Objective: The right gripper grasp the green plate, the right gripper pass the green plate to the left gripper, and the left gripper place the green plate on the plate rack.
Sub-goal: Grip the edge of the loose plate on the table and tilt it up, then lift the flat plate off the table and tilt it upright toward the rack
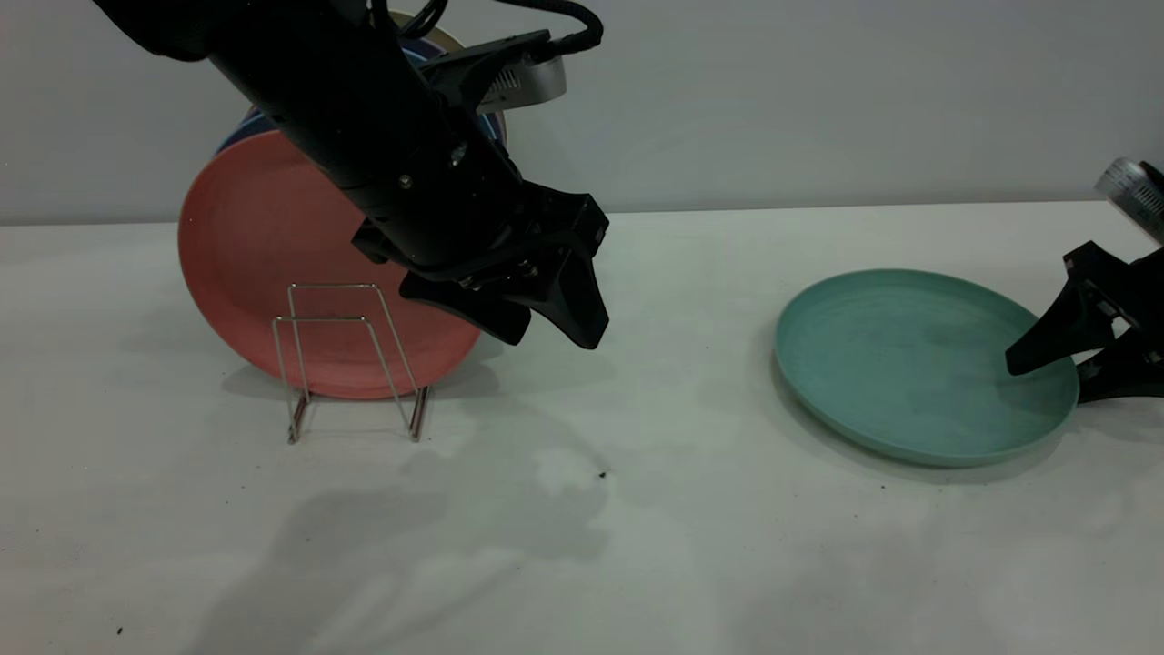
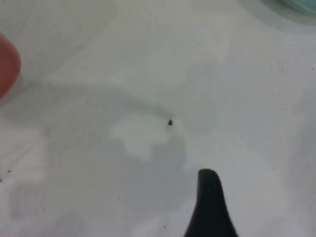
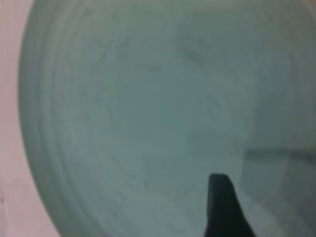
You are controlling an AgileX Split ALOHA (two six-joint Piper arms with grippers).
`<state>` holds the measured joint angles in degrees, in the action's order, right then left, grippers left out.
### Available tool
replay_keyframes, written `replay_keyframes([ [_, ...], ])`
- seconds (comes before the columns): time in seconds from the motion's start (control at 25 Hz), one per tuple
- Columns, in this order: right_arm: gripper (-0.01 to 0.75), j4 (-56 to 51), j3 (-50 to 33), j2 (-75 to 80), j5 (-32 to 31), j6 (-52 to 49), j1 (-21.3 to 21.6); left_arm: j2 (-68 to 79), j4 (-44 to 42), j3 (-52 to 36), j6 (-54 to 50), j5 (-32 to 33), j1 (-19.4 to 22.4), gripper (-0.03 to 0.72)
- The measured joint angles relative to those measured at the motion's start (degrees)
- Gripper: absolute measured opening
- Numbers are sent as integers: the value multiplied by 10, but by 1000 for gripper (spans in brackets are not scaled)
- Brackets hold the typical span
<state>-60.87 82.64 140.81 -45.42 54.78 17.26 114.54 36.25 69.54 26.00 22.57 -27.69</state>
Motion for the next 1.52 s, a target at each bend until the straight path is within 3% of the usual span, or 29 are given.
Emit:
replay_keyframes([
  [0.16,365,-21,4,11,1,4,0,0,0,0,0,0,0,567],
  [0.24,274,-26,4,14,6,6,0,0,0,0,0,0,0,567],
  [0.36,76,-33,4,18,14,20,0,0,0,0,0,-1,0,567],
  [0.44,24,-49,4,20,13,47,0,0,1,0,0,-5,0,567],
  [0.76,17,-126,4,25,-68,159,-29,2,56,0,0,-35,0,567],
  [1.24,17,-148,4,25,-143,188,-121,42,116,0,0,-76,0,561],
  [1.4,17,-148,4,25,-172,204,-144,54,120,0,0,-87,0,485],
  [1.52,18,-149,4,25,-176,214,-156,60,121,0,0,-88,0,338],
])
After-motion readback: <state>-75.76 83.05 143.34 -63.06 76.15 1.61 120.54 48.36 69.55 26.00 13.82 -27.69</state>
